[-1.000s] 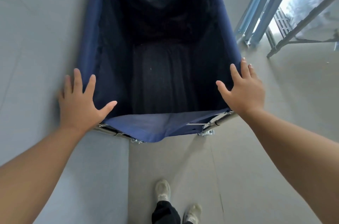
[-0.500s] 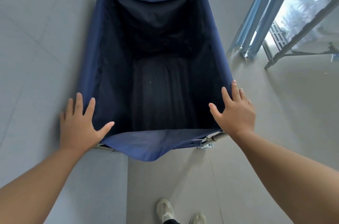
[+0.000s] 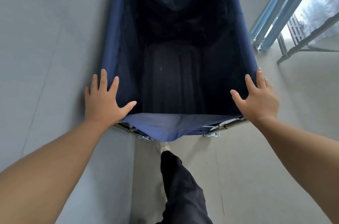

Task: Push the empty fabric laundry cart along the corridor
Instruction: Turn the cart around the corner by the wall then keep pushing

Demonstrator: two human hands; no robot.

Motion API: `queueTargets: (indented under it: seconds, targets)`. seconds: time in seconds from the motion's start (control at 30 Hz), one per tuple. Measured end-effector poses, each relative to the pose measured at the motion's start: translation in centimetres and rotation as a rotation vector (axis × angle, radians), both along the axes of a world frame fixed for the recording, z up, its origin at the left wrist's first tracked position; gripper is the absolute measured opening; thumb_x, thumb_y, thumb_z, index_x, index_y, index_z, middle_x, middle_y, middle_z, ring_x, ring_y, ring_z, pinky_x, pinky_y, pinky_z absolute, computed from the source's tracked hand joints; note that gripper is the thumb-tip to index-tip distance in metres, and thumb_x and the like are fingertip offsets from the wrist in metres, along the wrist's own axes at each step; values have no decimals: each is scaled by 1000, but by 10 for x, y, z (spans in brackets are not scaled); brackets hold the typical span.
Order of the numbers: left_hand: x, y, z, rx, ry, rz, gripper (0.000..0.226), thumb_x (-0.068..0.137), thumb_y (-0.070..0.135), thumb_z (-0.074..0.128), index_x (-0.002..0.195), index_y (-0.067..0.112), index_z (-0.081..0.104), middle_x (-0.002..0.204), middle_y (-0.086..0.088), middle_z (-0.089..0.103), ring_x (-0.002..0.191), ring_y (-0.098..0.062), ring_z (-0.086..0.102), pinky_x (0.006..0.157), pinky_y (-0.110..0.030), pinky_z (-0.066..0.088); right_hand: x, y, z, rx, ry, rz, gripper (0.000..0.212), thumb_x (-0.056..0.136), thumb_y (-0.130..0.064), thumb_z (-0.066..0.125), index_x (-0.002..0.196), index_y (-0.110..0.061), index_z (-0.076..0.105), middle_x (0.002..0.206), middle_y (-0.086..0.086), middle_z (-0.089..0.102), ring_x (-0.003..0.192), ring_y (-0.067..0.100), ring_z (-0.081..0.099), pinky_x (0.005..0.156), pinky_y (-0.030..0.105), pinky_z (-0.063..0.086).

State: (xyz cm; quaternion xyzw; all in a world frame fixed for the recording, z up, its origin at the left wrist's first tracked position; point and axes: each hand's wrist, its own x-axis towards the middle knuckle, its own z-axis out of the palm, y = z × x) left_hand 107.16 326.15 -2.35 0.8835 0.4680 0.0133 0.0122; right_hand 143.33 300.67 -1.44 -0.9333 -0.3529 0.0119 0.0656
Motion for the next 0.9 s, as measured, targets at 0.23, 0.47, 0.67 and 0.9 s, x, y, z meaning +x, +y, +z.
queueTargets:
  seconds: [0.23,0.47,0.67,0.9]
  targets:
    - [-3,1,0,-7,3,-6,101,72,82,42,150,19,34,166,-18,15,147,-49,21,109,-66,31,-2,0,3,-18,16,-1,72,92,-64,49,150,-24,37,169,3,17,153,31,22,109,54,41]
    - [-3,1,0,-17,16,-8,101,74,84,41,151,20,32,166,-17,12,148,-48,20,110,-66,31,-2,1,2,-30,15,-10,72,92,-64,49,150,-23,38,169,3,17,153,31,22,111,53,40]
    - [1,0,-1,-28,10,-2,102,72,84,36,150,19,34,166,-16,15,148,-48,23,108,-66,33,0,1,3,-14,6,-6,71,91,-59,55,149,-20,41,168,6,23,151,32,26,107,53,42]
    - [2,0,2,-32,8,-1,102,72,83,39,150,18,36,166,-17,15,147,-48,24,109,-66,33,-1,2,4,-12,4,-10,72,91,-57,58,149,-18,44,166,9,26,149,36,31,107,54,43]
